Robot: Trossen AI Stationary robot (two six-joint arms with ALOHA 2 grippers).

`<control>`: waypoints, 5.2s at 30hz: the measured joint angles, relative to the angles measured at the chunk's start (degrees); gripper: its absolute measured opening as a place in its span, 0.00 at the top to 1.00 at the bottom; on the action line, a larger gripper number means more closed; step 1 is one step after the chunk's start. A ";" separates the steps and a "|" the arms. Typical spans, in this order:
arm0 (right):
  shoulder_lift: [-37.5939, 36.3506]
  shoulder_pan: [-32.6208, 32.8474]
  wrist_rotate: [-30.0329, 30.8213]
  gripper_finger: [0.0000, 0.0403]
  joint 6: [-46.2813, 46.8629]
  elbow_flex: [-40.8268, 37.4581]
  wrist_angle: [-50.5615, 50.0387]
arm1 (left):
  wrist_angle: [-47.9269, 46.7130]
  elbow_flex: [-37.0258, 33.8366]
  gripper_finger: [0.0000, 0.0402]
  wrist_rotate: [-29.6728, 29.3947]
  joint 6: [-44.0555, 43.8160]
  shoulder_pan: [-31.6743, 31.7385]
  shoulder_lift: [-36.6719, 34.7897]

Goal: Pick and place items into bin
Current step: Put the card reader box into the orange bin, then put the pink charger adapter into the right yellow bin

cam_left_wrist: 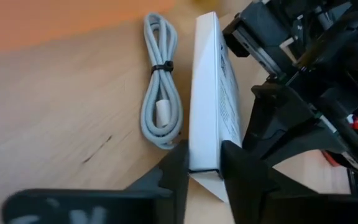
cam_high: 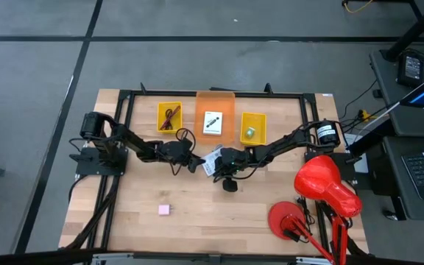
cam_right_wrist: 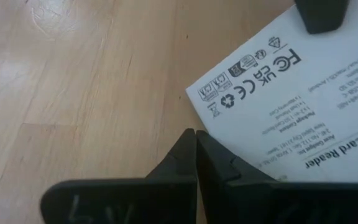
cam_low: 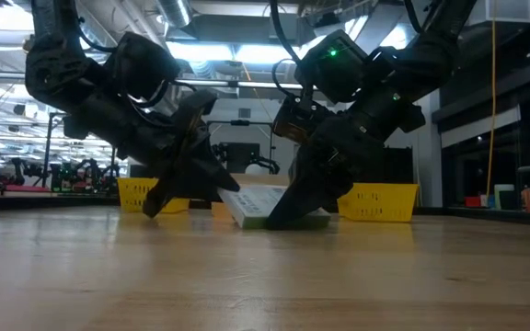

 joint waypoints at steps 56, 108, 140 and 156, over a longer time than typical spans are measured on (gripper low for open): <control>-21.07 -0.18 2.01 1.00 3.19 -7.90 3.86 | -20.37 0.02 0.89 -40.51 50.56 -16.73 -27.88; -21.27 -4.52 4.00 1.00 -0.22 -22.01 28.96 | -26.59 22.88 0.89 -46.73 100.49 0.51 0.35; -21.27 -4.52 3.98 1.00 -1.49 -21.99 29.20 | -25.48 22.80 0.68 -46.09 98.79 -0.17 1.01; -21.27 -4.52 3.96 1.00 -1.49 -21.99 29.13 | -25.94 22.75 0.71 -50.09 96.12 -12.28 -16.42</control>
